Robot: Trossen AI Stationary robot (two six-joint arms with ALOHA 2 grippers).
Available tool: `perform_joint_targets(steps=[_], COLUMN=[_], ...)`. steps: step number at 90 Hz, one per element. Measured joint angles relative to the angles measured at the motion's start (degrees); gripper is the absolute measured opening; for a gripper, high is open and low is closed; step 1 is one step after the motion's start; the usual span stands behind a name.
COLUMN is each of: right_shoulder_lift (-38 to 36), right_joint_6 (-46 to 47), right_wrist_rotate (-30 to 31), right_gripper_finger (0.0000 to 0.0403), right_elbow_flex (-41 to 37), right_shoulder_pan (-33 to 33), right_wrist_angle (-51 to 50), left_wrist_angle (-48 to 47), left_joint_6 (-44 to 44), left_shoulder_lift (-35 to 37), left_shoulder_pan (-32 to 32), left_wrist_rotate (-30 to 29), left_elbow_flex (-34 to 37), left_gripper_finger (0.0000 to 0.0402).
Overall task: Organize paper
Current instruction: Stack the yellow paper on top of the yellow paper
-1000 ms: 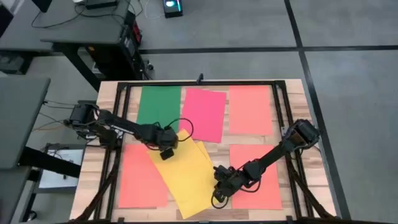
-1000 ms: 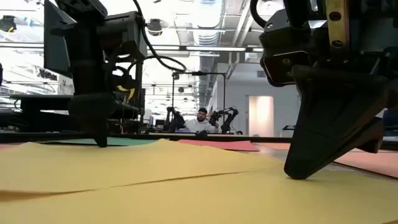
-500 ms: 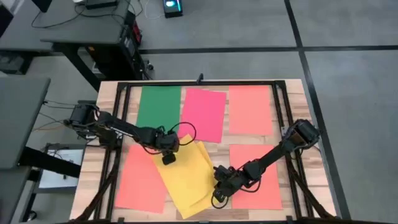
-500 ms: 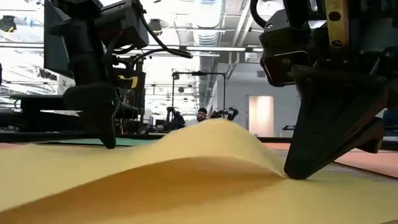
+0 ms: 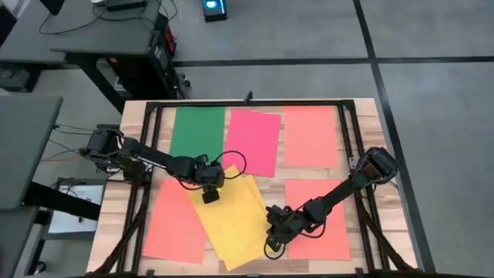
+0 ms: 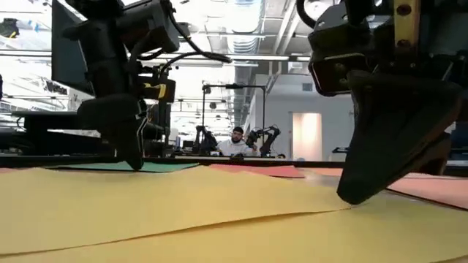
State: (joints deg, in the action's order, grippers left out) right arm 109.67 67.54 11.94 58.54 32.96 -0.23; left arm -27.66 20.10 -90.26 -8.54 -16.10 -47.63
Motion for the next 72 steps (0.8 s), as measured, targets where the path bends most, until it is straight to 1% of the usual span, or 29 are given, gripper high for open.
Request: perform_joint_targets(steps=[11, 21, 27, 35, 41, 53, 59, 64, 72], right_shoulder_lift=[0.0, -0.1, -0.1, 0.2, 0.5, 3.4, 5.5, 7.0, 9.2], right_joint_6=[-4.7, -13.8, -18.8, -22.5, -23.3, -22.9, -22.7, -22.7, -23.3], right_wrist_rotate=[0.0, 0.0, 0.0, 0.0, 0.0, -1.0, -1.9, -2.3, -2.7], right_gripper_finger=[0.0000, 0.0000, 0.0000, 0.0000, 0.0000, 0.0000, 0.0000, 0.0000, 0.0000], right_elbow_flex=[2.4, 5.3, 6.7, 8.7, 9.3, 10.3, 12.0, 13.4, 16.0], right_shoulder_pan=[0.7, 1.9, 3.2, 4.8, 5.9, 7.3, 7.6, 8.0, 8.1], right_wrist_angle=[0.0, 0.3, 0.2, -1.9, -5.4, -8.9, -8.9, -11.0, -12.8], left_wrist_angle=[-0.9, -1.2, -1.4, -2.3, -2.6, -2.6, -2.4, -3.2, -1.5], left_joint_6=[-2.0, -3.1, -3.6, -3.6, -3.6, -3.6, -3.5, -3.2, -3.0], left_shoulder_lift=[0.0, 0.0, 0.0, 0.0, 0.0, 0.0, -0.7, -1.1, -2.7], left_shoulder_pan=[0.0, 0.3, 1.2, 2.9, 4.3, 6.4, 6.8, 6.8, 6.8], left_wrist_rotate=[-1.0, -4.1, -4.7, -4.7, -4.7, -4.3, -3.2, -2.2, -1.7], left_elbow_flex=[-2.4, -3.6, -3.6, -3.6, -3.6, -3.6, -3.7, -3.6, -3.6], left_gripper_finger=[0.0121, 0.0121, 0.0121, 0.0121, 0.0121, 0.0120, 0.0120, 0.0120, 0.0120])
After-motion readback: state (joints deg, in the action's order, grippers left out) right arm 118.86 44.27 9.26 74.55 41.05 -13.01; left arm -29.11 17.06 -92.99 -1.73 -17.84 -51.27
